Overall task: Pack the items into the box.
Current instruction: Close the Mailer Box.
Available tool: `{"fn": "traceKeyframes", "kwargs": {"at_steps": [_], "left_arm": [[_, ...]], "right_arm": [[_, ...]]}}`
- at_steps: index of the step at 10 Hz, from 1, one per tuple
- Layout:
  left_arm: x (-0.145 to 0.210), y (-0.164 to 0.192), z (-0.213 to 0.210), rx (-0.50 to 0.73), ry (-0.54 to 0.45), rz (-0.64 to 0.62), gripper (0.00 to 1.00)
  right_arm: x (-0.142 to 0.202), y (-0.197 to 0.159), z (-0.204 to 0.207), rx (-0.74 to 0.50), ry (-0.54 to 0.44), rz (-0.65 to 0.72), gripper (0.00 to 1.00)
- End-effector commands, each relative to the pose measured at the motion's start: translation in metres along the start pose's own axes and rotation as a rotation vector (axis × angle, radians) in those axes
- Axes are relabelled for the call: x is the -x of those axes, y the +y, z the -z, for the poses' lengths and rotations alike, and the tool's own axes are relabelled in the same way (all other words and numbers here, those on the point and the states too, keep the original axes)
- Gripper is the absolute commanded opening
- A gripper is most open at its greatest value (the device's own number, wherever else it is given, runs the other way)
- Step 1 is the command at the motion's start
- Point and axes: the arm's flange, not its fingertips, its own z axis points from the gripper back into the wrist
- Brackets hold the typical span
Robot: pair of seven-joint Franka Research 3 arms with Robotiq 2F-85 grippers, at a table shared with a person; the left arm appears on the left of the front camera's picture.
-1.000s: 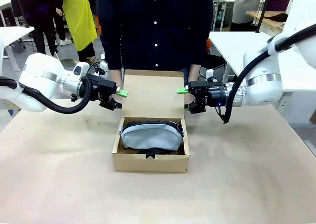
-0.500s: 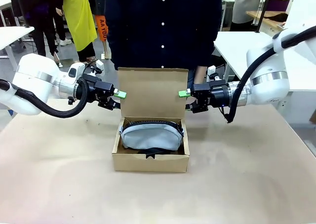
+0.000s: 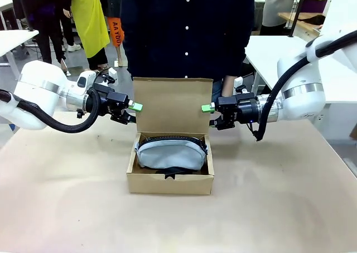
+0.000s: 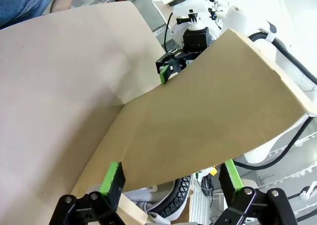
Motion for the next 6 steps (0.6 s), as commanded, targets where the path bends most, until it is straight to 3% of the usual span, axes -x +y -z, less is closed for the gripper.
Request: {"fn": "traceKeyframes", "kwargs": {"at_steps": [1, 2, 6], "left_arm": [[-0.002, 0.000, 0.000, -0.001, 0.008, -0.006, 1.00], [0.000, 0.000, 0.000, 0.000, 0.000, 0.000, 1.00], [0.033, -0.029, 0.010, -0.089, -0.051, 0.339, 1.00]], "right_arm": [[0.000, 0.000, 0.000, 0.000, 0.000, 0.000, 1.00], [0.006, 0.008, 0.006, -0.008, 0.012, -0.085, 1.00], [0.043, 0.045, 0.015, -0.003, -0.012, -0.354, 1.00]]}}
